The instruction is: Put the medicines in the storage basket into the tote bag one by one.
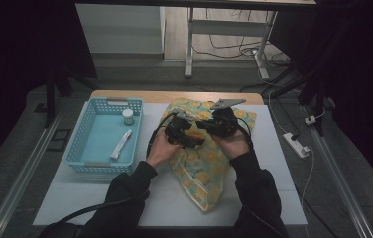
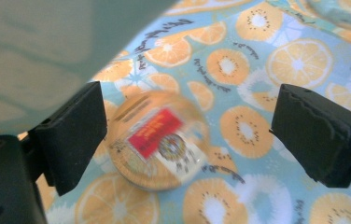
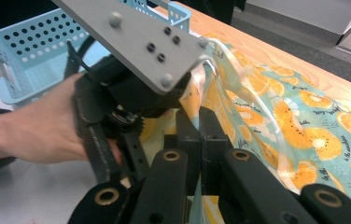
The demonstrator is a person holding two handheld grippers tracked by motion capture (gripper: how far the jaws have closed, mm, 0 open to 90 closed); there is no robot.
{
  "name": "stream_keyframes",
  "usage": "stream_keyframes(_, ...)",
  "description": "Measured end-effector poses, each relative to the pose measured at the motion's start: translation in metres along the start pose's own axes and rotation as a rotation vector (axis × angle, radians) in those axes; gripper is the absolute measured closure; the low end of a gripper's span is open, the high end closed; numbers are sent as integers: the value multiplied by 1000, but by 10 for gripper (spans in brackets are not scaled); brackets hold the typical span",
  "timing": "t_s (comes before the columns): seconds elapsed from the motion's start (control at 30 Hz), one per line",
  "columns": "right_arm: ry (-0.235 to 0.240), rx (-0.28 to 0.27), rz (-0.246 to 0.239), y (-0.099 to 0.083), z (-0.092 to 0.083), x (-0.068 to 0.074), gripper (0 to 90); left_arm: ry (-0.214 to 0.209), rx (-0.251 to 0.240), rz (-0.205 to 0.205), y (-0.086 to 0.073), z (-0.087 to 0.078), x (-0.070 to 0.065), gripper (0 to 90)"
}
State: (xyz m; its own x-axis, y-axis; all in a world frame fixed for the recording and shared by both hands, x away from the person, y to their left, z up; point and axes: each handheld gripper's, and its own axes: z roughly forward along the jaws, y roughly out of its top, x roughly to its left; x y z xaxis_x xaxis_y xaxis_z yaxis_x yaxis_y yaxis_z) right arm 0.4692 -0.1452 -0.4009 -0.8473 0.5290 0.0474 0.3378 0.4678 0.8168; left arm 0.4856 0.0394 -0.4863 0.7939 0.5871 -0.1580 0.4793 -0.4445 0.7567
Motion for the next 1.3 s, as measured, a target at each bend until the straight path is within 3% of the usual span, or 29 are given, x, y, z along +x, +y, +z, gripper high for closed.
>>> stream_keyframes(0.27,-2,2,-5,0,0,0,900,-14,20,-1,1,-19,-4,43)
stream_keyframes(0.57,-2,5,-8,0,0,0,900,-56,-1,-13,-1,-43,-8,10)
stream_keyframes(0.87,-1,6,-20,0,-1,1,900,-71,-14,2,-4,-67,-12,0)
stream_keyframes(1.3,-1,5,-18,0,0,2,900,-60,-24,-18,-18,-99,-1,0)
